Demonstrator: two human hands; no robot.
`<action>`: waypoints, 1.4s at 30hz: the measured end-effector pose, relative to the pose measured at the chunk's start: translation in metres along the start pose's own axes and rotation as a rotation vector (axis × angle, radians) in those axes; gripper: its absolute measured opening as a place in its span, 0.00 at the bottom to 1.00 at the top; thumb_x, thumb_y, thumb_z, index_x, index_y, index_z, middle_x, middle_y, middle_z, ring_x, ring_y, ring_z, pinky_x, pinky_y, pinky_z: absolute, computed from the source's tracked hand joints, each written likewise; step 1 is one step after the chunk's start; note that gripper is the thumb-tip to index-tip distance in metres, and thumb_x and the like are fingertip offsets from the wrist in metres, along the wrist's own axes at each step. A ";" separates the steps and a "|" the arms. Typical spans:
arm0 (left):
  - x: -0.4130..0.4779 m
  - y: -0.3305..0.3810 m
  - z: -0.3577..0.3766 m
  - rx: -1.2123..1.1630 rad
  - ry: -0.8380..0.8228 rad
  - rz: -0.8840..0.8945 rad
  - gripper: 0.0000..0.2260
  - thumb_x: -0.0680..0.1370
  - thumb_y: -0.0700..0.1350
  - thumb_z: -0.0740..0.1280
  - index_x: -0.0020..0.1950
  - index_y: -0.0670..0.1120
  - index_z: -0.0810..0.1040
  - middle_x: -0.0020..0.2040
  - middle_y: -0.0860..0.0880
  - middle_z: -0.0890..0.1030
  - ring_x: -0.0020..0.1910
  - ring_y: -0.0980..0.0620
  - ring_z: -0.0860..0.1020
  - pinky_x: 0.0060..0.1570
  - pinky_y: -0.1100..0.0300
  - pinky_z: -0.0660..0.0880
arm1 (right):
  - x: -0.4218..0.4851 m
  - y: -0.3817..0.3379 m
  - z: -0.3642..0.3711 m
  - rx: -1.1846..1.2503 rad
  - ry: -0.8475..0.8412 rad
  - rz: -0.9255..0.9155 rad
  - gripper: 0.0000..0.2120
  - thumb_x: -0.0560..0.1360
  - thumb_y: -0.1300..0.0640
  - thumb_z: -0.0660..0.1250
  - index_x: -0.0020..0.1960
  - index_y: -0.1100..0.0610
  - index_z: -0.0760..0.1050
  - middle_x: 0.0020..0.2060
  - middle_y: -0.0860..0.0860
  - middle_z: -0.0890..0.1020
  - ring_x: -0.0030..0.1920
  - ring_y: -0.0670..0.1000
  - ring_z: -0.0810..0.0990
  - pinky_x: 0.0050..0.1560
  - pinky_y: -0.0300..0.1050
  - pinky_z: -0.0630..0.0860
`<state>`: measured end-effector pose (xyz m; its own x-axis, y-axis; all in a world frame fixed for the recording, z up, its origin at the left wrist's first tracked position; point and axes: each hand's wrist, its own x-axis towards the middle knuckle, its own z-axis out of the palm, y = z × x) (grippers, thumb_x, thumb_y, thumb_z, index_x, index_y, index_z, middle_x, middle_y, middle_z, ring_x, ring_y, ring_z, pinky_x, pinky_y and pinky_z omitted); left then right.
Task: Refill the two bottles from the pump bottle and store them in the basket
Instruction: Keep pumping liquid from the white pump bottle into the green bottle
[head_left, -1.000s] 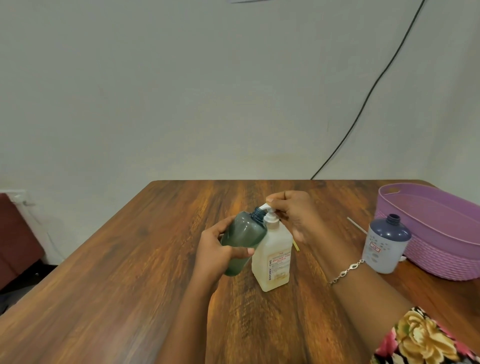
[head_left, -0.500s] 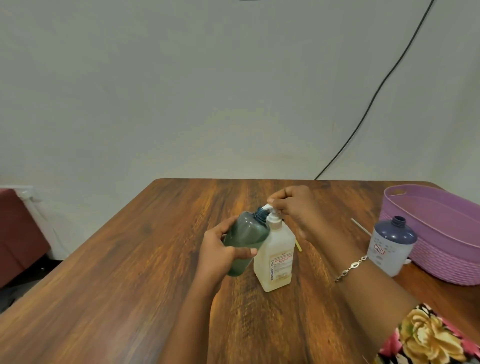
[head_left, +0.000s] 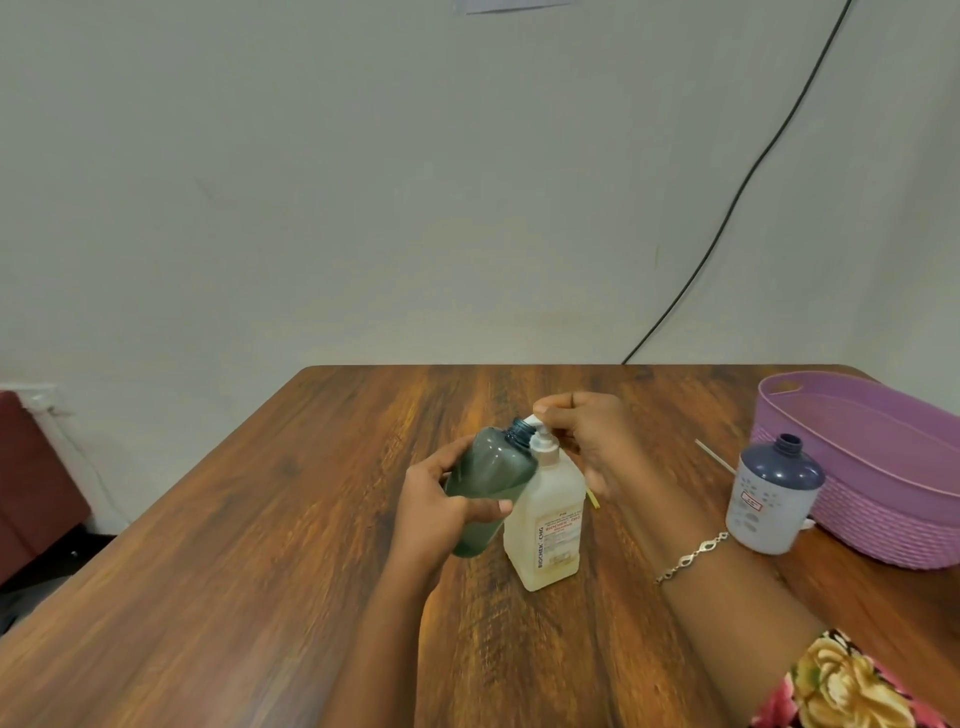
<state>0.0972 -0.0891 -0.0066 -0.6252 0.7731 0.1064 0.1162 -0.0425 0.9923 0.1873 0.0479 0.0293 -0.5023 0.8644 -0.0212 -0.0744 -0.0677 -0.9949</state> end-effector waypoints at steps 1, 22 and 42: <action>-0.001 -0.001 0.000 -0.001 0.000 -0.004 0.32 0.62 0.30 0.75 0.62 0.50 0.75 0.54 0.55 0.77 0.51 0.58 0.74 0.42 0.63 0.71 | 0.000 0.003 0.001 0.012 0.004 0.019 0.06 0.72 0.70 0.66 0.39 0.62 0.78 0.34 0.55 0.80 0.33 0.50 0.77 0.36 0.41 0.76; -0.001 0.000 -0.003 0.028 -0.026 -0.008 0.33 0.62 0.32 0.75 0.65 0.47 0.74 0.59 0.50 0.77 0.54 0.55 0.74 0.43 0.62 0.70 | -0.001 -0.004 -0.003 0.141 -0.116 0.107 0.03 0.71 0.70 0.66 0.41 0.64 0.77 0.33 0.57 0.77 0.32 0.50 0.75 0.39 0.43 0.75; 0.002 0.010 -0.004 0.044 -0.025 0.007 0.32 0.62 0.31 0.75 0.63 0.47 0.75 0.53 0.54 0.77 0.52 0.57 0.74 0.42 0.63 0.70 | 0.005 -0.010 -0.001 0.032 -0.091 0.027 0.05 0.71 0.70 0.67 0.38 0.63 0.77 0.31 0.55 0.78 0.31 0.49 0.74 0.37 0.40 0.74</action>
<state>0.0943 -0.0908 0.0036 -0.6046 0.7887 0.1113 0.1550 -0.0206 0.9877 0.1862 0.0533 0.0387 -0.5809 0.8131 -0.0374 -0.0865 -0.1073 -0.9904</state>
